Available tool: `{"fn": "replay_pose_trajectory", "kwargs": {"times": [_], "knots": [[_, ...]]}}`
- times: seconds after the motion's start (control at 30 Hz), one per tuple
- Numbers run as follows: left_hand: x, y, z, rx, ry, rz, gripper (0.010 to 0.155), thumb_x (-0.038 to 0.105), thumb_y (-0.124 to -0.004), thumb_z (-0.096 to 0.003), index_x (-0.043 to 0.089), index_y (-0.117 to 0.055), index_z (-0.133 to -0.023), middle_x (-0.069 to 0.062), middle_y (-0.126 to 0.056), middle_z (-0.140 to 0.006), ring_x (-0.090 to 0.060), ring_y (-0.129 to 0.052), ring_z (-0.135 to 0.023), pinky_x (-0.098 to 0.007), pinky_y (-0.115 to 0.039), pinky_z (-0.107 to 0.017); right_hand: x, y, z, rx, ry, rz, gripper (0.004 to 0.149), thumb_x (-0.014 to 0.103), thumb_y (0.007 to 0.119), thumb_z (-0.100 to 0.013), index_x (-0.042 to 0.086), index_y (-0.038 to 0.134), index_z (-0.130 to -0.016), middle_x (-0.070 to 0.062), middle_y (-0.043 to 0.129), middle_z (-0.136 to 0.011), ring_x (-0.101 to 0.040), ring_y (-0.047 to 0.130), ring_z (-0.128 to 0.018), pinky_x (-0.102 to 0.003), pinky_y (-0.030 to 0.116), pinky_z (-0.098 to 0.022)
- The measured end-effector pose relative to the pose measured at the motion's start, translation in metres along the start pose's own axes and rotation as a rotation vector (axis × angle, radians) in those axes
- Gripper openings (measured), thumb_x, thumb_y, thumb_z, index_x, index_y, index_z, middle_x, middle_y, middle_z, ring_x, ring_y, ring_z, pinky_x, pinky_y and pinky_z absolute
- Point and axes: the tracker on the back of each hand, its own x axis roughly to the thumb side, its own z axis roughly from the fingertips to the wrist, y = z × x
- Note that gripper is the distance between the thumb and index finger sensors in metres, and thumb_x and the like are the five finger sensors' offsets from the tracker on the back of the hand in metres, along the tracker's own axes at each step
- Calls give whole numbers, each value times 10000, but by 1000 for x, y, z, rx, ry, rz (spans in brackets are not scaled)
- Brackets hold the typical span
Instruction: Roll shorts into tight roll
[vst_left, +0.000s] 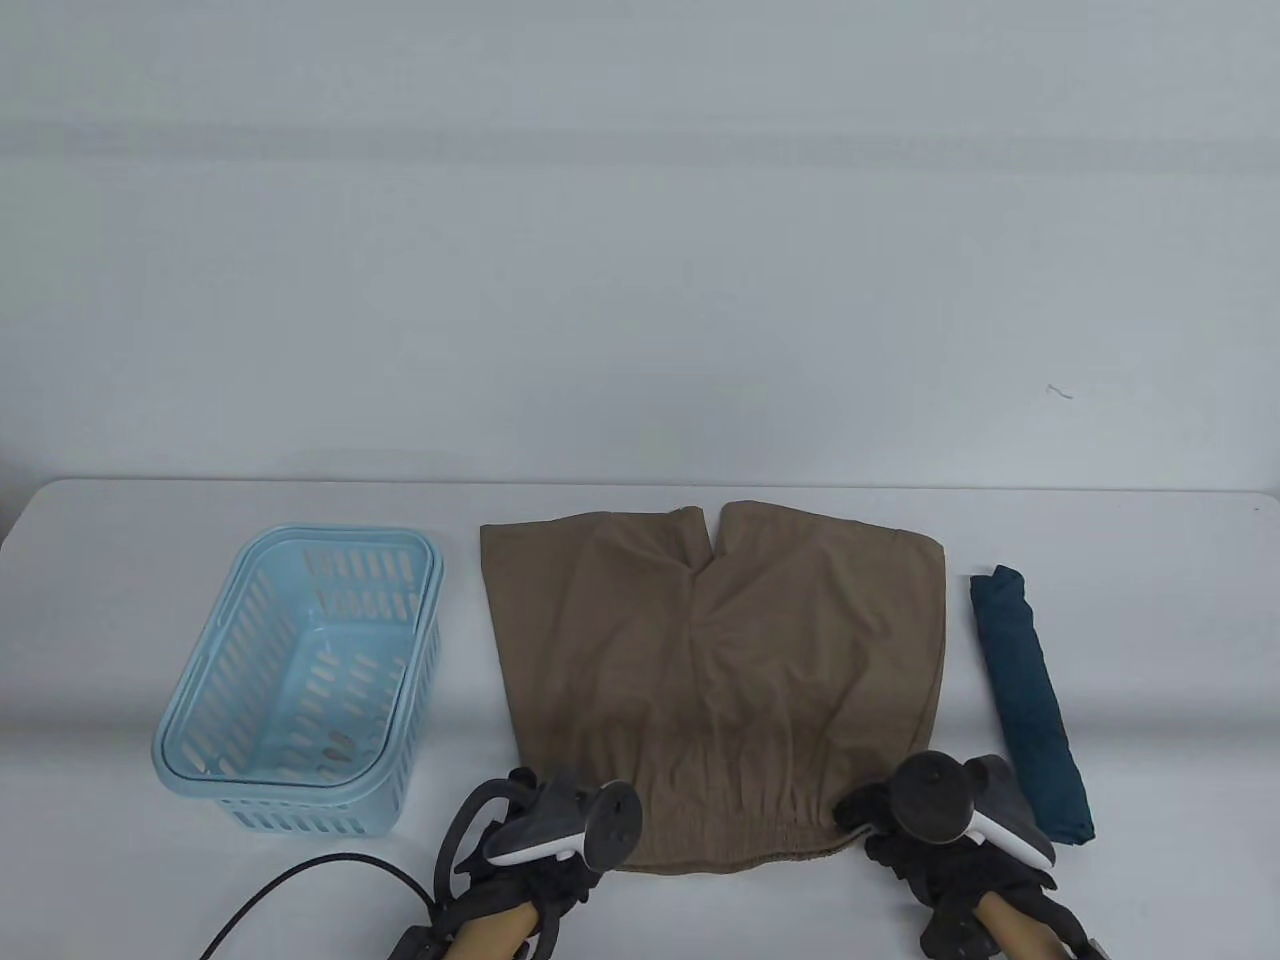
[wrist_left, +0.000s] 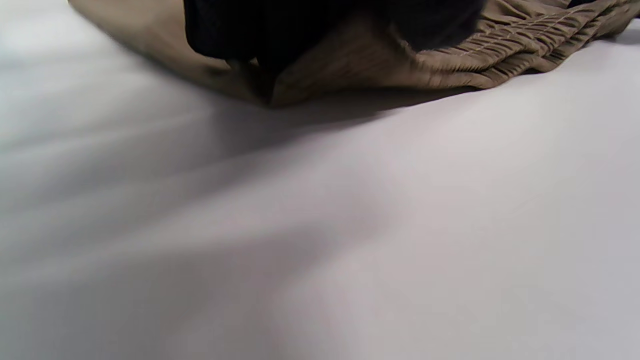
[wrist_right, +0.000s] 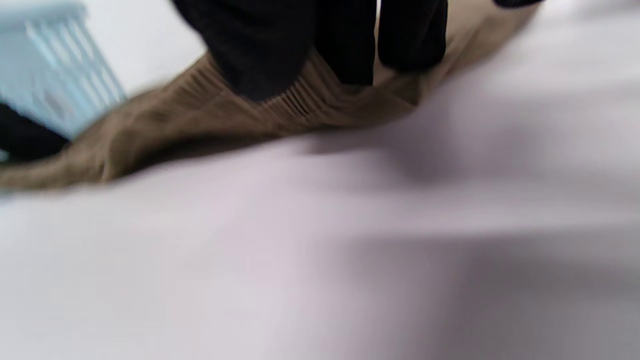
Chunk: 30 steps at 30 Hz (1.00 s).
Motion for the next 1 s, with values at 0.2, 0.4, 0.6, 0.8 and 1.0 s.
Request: {"fn": "replay_pose_trajectory", "kwargs": {"times": [0.2,0.4,0.6,0.8,1.0], "knots": [[-1,-2,-2,68,-5,48,595,435,-593,-526,127,-632,-1034,-207,-639,-1110,-491,-660,-1019,-668,-408,-708,4,3,3,115,12,-19,720,452,705,-481,179,436,-1091,-80,353,-1171,-421,267,-1081,-732,224,-688],[-1,-1,-4,79,7,53,557,414,-590,-533,133,-667,-1008,-198,-673,-1089,-490,-689,-1000,-680,-440,-700,4,4,3,109,20,-48,650,417,656,-512,167,468,-1082,-87,370,-1167,-431,283,-1073,-726,239,-689],[1,1,-3,60,14,34,530,412,-592,-536,138,-718,-972,-190,-721,-1060,-487,-727,-976,-683,-468,-693,7,6,4,113,20,-70,610,387,642,-523,161,500,-1071,-88,393,-1160,-434,326,-1063,-720,259,-691],[7,3,-1,5,21,7,492,417,-595,-540,147,-793,-900,-176,-801,-985,-465,-813,-915,-676,-517,-687,11,5,7,145,-2,-99,559,372,636,-529,153,582,-1041,-91,476,-1136,-433,379,-1057,-712,302,-694],[8,3,0,19,17,3,487,418,-597,-537,150,-805,-887,-175,-817,-969,-458,-832,-900,-666,-513,-691,14,5,7,104,-7,-84,550,365,636,-527,140,612,-1028,-114,516,-1123,-446,437,-1038,-703,341,-698]]}}
